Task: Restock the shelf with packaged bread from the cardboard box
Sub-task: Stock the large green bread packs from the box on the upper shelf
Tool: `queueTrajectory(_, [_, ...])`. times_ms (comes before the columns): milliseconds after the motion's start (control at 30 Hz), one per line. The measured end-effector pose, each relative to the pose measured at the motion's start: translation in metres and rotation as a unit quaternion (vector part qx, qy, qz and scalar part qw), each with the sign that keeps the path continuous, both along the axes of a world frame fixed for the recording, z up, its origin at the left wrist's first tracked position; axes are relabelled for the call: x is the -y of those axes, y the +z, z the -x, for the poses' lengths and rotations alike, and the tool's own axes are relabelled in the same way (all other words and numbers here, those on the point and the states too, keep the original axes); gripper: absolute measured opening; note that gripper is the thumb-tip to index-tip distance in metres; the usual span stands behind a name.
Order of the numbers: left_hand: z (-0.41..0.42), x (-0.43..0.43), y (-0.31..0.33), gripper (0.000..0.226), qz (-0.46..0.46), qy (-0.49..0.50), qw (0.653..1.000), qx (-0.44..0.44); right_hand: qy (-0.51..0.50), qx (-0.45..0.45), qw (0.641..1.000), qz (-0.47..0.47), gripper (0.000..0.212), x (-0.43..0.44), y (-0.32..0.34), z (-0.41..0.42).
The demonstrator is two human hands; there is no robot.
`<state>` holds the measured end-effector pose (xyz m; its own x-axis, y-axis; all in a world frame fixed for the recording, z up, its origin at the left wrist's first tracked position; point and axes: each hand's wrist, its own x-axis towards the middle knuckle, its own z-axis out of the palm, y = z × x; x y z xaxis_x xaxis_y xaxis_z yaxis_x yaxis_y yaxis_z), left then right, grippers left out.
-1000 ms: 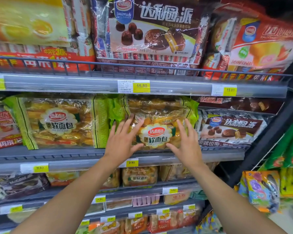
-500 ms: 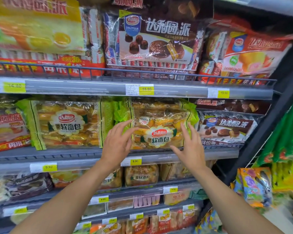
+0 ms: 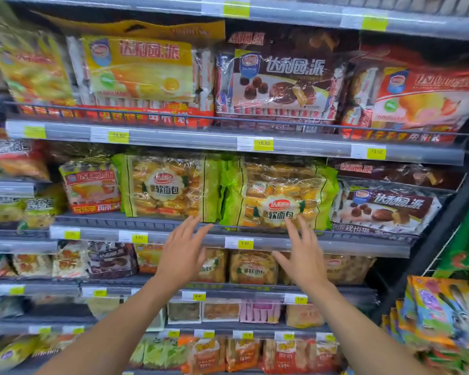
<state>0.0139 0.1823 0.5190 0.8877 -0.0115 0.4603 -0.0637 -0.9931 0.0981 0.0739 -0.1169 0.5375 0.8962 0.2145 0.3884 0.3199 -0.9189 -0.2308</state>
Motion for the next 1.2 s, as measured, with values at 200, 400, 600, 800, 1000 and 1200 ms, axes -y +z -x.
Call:
queueTrajectory(200, [0.025, -0.04, 0.007, 0.061, -0.008, 0.045, 0.999, -0.008, 0.039, -0.008, 0.999, 0.019, 0.09, -0.048, 0.005, 0.02])
queueTrajectory(400, [0.022, -0.085, 0.016, 0.069, -0.017, 0.049, 0.999, -0.017, 0.084, -0.005, 0.996, -0.002, 0.088, -0.111, 0.012, 0.016])
queueTrajectory(600, [-0.011, -0.147, 0.033, 0.082, -0.019, 0.055, 0.998, -0.031, 0.129, 0.011, 0.991, -0.018, 0.074, -0.196, 0.02, -0.004])
queueTrajectory(800, [-0.061, -0.197, 0.044, 0.092, -0.025, 0.052, 0.997, -0.046, 0.074, 0.0, 0.997, 0.031, 0.083, -0.265, 0.024, -0.046])
queueTrajectory(1000, [-0.113, -0.218, 0.038, 0.094, -0.055, 0.055, 0.995, -0.055, -0.007, -0.014, 0.998, 0.068, 0.105, -0.302, 0.021, -0.086])
queueTrajectory(1200, [-0.146, -0.23, 0.026, 0.111, -0.078, 0.038, 0.996, -0.024, -0.04, 0.024, 0.996, 0.074, 0.118, -0.316, 0.007, -0.112])
